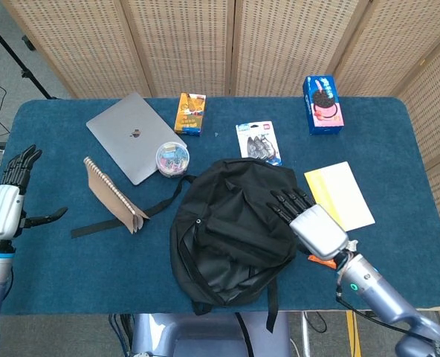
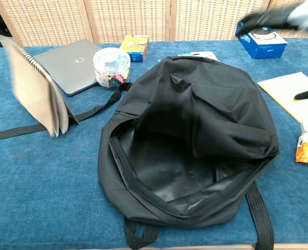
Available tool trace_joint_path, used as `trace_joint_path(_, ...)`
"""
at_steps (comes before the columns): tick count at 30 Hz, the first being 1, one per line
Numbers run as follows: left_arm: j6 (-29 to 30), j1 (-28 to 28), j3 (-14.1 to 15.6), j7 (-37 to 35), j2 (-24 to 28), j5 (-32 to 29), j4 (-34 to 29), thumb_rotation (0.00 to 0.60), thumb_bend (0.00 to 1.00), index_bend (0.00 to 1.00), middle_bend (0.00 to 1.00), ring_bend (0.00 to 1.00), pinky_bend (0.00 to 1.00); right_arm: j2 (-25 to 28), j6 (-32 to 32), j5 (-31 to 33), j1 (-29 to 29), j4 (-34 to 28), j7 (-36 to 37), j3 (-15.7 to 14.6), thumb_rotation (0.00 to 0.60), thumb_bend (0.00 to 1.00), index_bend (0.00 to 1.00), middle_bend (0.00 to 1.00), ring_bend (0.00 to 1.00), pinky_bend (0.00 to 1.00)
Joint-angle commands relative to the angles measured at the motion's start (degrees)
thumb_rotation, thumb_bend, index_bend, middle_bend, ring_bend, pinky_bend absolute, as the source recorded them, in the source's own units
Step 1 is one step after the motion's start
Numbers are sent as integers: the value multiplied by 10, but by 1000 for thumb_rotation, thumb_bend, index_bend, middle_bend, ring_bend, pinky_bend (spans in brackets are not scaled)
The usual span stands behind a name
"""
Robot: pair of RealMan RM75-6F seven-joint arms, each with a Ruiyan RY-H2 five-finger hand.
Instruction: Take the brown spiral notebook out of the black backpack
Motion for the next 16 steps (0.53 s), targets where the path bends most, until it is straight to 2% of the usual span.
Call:
trace_joint_path(1, -3, 24, 10, 31, 40, -9, -48, 600, 0, 5, 0, 0, 0, 47, 101, -61, -61, 39, 1, -9, 600, 0, 71, 0, 0, 84)
trace_joint_path(5, 4, 61, 39, 77, 81, -14, -109, 600, 0, 0, 0, 0, 0, 37, 193, -55, -125, 90, 13, 2, 600, 0, 71, 0, 0, 84)
trace_joint_path(8, 25, 88, 54, 83, 88, -7, -131, 600, 0, 0, 0, 0, 0, 16, 230, -40, -162, 113, 38, 6, 600, 0, 71, 0, 0, 84)
trace_joint_path(16, 65, 141, 79, 88, 87, 4, -157, 600, 1, 0, 0, 0, 0, -30, 275, -17, -229, 144, 124, 6, 600, 0, 71, 0, 0, 78)
